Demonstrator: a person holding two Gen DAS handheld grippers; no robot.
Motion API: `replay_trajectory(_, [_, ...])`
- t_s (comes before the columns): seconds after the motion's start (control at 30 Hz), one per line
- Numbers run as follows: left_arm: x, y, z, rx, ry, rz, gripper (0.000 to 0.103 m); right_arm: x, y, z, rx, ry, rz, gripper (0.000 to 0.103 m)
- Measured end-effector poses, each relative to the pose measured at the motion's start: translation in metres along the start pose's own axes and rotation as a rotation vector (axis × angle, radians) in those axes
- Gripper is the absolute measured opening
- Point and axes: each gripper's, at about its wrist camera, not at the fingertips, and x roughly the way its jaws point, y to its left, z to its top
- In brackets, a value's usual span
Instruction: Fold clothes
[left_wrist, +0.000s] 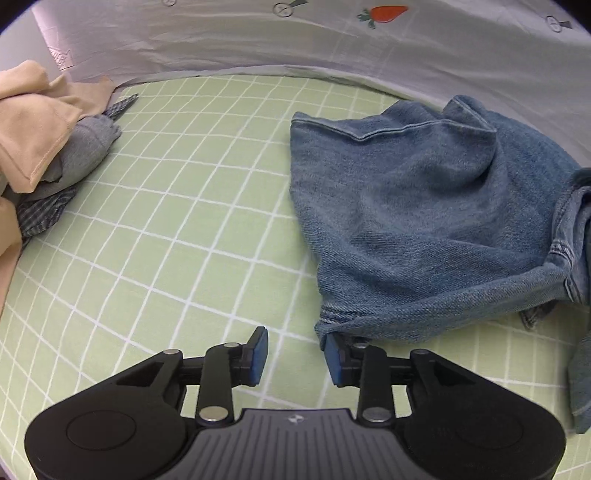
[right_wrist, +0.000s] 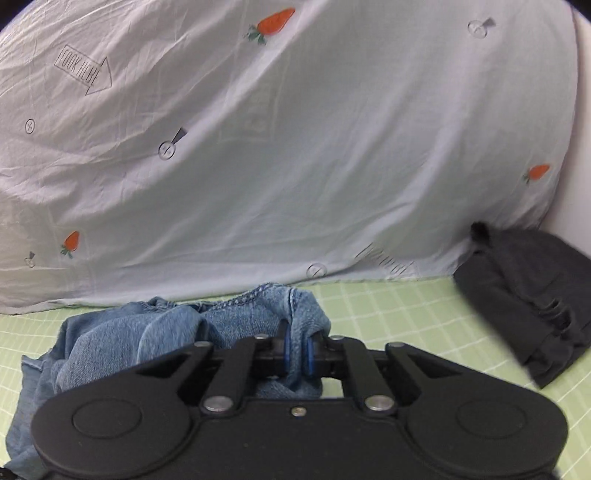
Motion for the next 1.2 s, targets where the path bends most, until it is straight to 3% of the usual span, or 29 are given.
replay_trajectory(0.13, [-0.009, -0.035, 0.006, 0.055, -0.048, -0.157, 0.045, -0.008, -0.035, 0.010, -0.041, -0.081, -0.187, 0.009])
replay_trajectory(0.2, [-0.011, -0.053, 0.009, 0.090, -0.062, -0.196, 0.045, 0.004, -0.056, 0.005, -0.024, -0.008, -0.273, 0.011])
replay_trajectory(0.3, [-0.013, -0.061, 0.008, 0.110, -0.065, -0.201, 0.045, 0.021, -0.083, -0.015, 0.005, 0.145, -0.352, 0.030])
replay_trajectory(0.33, [-0.013, -0.061, 0.007, 0.112, -0.063, -0.196, 0.045, 0.020, -0.088, -0.024, 0.009, 0.161, -0.364, 0.040])
replay_trajectory(0.4, [-0.014, -0.062, 0.005, 0.117, -0.061, -0.185, 0.045, 0.013, -0.092, -0.041, -0.001, 0.172, -0.380, 0.050])
replay_trajectory(0.53, [-0.017, -0.062, 0.002, 0.125, -0.056, -0.161, 0.049, -0.004, -0.100, -0.072, 0.064, 0.222, -0.326, 0.072])
replay_trajectory(0.8, [-0.047, -0.059, -0.018, 0.129, -0.083, -0.109, 0.050, -0.008, -0.085, -0.132, 0.085, 0.399, -0.233, 0.078])
replay_trajectory(1.03, [-0.069, -0.064, -0.057, 0.152, -0.070, -0.063, 0.053, -0.003, -0.089, -0.150, 0.073, 0.406, -0.196, 0.082])
replay_trajectory(1.2, [-0.080, -0.063, -0.086, 0.138, -0.040, -0.018, 0.053, -0.003, -0.096, -0.155, 0.076, 0.361, -0.130, 0.082])
